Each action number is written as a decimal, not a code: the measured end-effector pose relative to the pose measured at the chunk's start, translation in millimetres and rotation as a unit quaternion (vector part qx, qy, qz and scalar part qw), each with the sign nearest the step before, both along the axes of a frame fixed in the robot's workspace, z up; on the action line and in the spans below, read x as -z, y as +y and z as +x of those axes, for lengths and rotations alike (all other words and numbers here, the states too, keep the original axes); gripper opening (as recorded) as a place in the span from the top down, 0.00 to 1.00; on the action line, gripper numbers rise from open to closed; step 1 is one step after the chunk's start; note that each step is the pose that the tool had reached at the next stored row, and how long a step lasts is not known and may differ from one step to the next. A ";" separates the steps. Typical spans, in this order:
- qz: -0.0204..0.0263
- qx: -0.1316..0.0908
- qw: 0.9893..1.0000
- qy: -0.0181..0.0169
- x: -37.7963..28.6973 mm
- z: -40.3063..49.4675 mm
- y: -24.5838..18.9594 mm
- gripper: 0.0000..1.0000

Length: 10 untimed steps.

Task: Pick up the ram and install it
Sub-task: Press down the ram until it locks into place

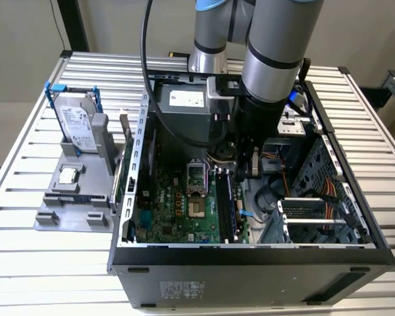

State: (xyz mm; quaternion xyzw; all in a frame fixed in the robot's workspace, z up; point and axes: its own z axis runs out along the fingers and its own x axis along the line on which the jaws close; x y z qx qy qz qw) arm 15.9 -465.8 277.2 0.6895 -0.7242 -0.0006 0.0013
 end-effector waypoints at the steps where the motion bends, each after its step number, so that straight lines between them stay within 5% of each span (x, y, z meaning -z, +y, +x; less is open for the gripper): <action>1: 0.000 0.000 1.000 0.000 -1.1 0.0 0.0 1.00; 10: -0.002 0.000 1.000 0.000 -8.7 -0.1 0.0 1.00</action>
